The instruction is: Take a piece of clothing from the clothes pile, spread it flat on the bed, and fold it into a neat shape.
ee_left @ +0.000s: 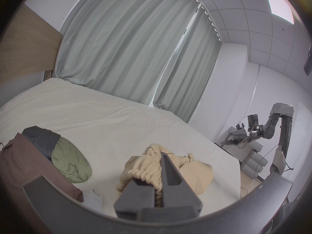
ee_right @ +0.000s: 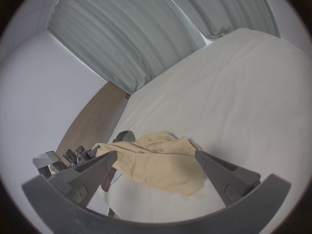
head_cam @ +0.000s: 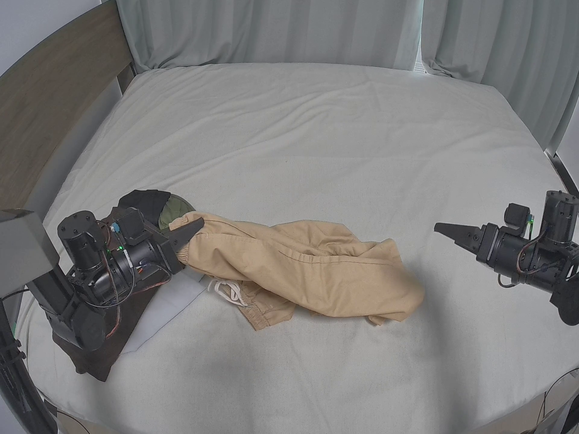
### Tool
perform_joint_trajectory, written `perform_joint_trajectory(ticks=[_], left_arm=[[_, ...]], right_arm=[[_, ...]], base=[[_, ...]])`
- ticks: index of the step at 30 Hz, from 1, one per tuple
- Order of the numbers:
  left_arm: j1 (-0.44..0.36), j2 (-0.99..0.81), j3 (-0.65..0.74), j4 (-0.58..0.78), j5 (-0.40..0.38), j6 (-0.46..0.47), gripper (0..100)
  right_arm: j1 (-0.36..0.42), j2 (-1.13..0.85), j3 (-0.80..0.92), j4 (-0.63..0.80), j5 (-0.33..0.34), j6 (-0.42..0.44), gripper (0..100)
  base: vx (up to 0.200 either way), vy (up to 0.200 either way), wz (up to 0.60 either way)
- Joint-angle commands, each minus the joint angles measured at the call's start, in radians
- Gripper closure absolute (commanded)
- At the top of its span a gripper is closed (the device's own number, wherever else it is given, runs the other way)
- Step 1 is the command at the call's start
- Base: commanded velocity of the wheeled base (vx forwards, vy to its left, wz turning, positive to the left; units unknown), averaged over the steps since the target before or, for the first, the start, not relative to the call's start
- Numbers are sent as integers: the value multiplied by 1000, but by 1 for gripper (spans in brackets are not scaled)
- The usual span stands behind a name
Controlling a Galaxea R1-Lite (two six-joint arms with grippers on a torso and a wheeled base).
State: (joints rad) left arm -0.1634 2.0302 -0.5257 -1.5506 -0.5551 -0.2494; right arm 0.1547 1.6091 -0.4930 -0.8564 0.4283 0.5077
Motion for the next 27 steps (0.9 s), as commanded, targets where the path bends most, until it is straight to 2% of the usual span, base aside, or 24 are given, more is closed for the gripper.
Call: perform_joint_trajectory(ticks=[1, 17, 27], left_arm=[[5, 13, 7, 0, -2, 4, 100], [1, 13, 4, 0, 0, 7, 100], [4, 13, 0, 0, 1, 9, 100]], right_arm=[[-1, 87, 17, -16, 3, 0, 0], [-3, 307, 31, -159, 3, 14, 0], [20, 468, 51, -332, 3, 94, 0]], base=[[0, 0, 0], [0, 0, 0], [0, 0, 0]])
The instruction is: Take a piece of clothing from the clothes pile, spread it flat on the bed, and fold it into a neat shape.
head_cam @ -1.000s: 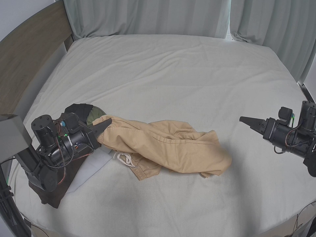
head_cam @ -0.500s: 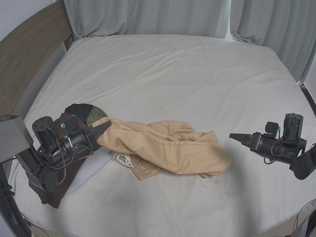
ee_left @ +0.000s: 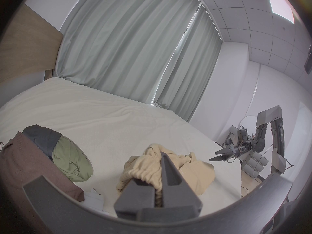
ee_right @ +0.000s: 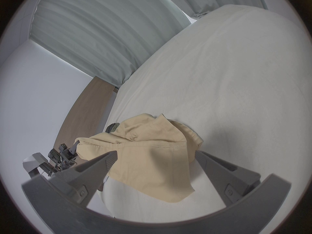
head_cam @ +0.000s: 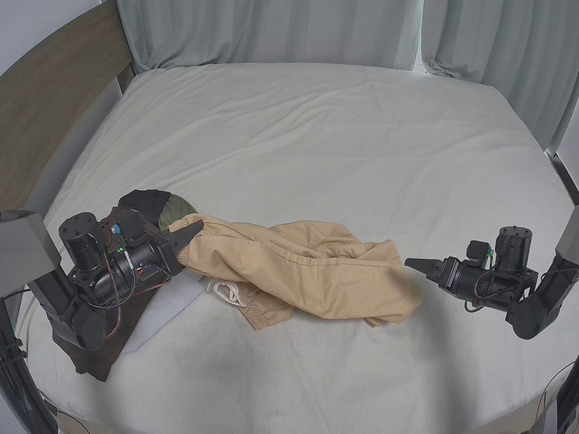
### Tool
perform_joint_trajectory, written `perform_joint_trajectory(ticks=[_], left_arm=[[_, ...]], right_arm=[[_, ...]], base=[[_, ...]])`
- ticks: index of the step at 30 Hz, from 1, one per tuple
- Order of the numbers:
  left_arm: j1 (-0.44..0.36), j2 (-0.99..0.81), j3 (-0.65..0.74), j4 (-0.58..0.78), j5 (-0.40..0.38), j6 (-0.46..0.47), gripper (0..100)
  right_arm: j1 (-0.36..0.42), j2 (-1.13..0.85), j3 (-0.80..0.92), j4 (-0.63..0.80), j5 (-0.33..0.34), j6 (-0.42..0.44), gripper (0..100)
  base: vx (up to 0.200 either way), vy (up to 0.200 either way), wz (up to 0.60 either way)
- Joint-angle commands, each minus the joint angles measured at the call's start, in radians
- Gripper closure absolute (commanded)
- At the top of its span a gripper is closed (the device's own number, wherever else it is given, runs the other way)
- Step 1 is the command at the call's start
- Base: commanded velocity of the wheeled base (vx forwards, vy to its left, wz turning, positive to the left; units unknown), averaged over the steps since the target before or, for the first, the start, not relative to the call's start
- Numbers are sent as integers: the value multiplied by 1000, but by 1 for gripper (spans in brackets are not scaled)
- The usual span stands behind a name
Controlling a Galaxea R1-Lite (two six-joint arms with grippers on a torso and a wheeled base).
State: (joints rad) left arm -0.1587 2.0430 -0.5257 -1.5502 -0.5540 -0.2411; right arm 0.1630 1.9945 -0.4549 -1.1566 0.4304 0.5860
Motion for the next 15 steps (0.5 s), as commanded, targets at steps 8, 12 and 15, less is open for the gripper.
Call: perform_joint_trajectory(ticks=[8, 12, 15], left_arm=[[-5, 2, 0, -1, 0, 2, 100], [-7, 0, 0, -1, 0, 2, 100], [-7, 0, 0, -1, 0, 2, 100]], right_arm=[[96, 175, 18, -158, -7, 100, 0], [113, 188, 24, -256, -2, 144, 0], [116, 187, 28, -284, -2, 156, 0]], base=[[0, 0, 0], [0, 0, 0], [0, 0, 0]])
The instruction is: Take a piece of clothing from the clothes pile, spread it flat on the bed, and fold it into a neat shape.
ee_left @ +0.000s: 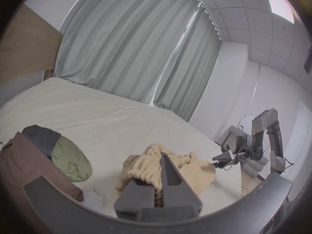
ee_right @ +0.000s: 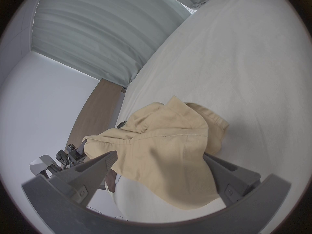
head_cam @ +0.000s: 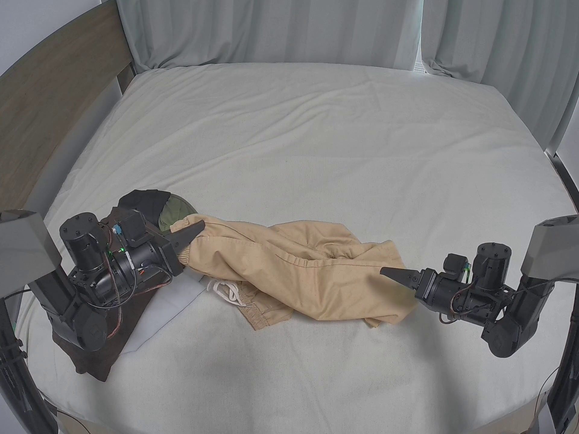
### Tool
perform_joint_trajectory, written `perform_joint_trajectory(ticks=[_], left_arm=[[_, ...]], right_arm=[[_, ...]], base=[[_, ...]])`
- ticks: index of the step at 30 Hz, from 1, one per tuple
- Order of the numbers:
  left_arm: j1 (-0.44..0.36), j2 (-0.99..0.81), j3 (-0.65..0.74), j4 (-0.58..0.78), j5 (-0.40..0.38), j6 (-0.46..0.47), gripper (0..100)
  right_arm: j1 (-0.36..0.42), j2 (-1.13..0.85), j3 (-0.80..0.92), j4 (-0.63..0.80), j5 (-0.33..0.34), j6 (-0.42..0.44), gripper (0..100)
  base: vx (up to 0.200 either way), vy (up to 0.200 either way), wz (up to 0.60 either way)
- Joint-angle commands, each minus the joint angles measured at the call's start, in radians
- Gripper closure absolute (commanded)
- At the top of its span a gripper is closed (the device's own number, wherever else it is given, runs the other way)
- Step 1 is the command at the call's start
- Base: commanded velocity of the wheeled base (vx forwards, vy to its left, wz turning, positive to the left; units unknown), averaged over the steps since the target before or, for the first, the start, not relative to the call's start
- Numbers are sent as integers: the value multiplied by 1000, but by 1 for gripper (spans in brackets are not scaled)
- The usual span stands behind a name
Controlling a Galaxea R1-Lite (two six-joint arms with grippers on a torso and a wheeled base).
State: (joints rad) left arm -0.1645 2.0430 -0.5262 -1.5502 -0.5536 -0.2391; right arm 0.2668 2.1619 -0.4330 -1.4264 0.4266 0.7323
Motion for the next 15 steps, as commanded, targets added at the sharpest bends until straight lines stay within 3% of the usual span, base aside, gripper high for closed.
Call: perform_joint_trajectory(ticks=[1, 3, 8, 15], left_arm=[[-1, 0, 0, -1, 0, 0, 100], [-1, 0, 2, -1, -2, 1, 100], [-1, 2, 5, -1, -2, 1, 100], [0, 14, 5, -2, -3, 27, 100]], right_arm=[[12, 19, 7, -14, 1, 10, 0], [12, 6, 16, -97, 1, 32, 0], [2, -47, 14, -103, 11, 33, 0], [-46, -120, 17, -105, 84, 36, 0]], base=[[0, 0, 0], [0, 0, 0], [0, 0, 0], [0, 0, 0]])
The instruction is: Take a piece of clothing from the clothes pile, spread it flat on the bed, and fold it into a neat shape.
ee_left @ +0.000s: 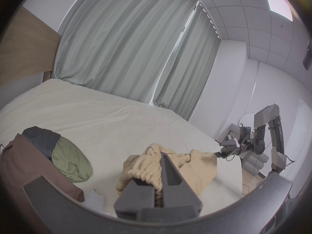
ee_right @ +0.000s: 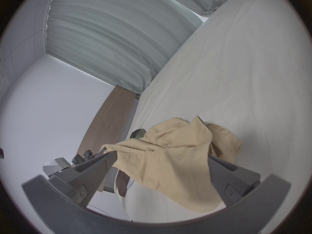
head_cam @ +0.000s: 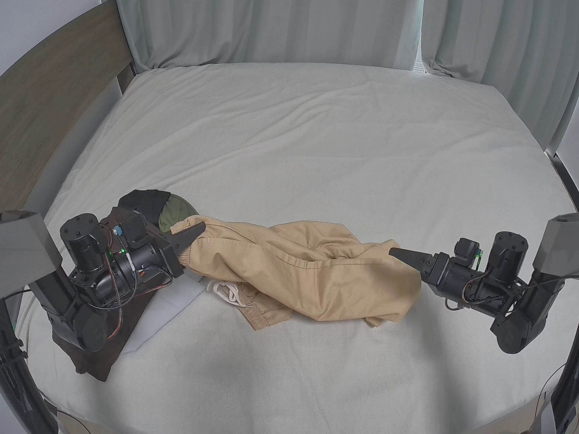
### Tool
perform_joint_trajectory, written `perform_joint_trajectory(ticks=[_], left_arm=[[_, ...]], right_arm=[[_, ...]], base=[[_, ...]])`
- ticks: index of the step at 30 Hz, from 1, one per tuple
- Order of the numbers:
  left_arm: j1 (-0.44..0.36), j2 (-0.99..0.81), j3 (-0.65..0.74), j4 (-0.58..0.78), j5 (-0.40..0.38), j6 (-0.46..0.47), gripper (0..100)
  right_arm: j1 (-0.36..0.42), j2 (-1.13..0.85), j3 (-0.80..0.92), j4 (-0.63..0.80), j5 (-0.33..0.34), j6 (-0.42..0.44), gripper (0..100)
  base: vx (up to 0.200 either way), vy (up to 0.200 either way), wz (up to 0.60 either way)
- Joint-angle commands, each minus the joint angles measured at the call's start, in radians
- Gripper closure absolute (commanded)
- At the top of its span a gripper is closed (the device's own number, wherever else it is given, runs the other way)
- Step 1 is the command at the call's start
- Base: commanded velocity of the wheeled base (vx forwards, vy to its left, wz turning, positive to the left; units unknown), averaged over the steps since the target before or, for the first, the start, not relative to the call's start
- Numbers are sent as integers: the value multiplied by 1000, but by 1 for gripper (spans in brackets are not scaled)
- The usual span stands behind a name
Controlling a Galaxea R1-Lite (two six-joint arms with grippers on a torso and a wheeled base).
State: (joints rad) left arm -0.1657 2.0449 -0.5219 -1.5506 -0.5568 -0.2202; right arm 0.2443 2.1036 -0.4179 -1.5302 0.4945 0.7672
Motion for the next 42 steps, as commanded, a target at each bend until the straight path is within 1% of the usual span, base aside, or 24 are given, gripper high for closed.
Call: perform_joint_trajectory(ticks=[1, 4, 19, 29, 38, 39, 42], left_arm=[[2, 12, 0, -2, 0, 10, 100], [0, 14, -1, -2, -2, 15, 100], [0, 5, -17, -2, 2, 12, 100], [0, 3, -20, -2, 2, 13, 100], [0, 5, -20, -2, 2, 13, 100], [-1, 5, -20, -2, 2, 13, 100], [-1, 8, -20, -2, 2, 13, 100]], right_arm=[[-25, -62, 2, -1, 18, 3, 0], [-39, -59, 5, -1, 38, 3, 0], [-25, 44, -15, -7, 49, 4, 0], [38, 62, -36, -8, 50, 9, 0], [36, 102, -68, -11, 42, 9, 0], [35, 104, -70, -11, 42, 9, 100], [33, 104, -75, -11, 41, 9, 100]], base=[[0, 0, 0], [0, 0, 0], [0, 0, 0], [0, 0, 0], [0, 0, 0], [0, 0, 0], [0, 0, 0]])
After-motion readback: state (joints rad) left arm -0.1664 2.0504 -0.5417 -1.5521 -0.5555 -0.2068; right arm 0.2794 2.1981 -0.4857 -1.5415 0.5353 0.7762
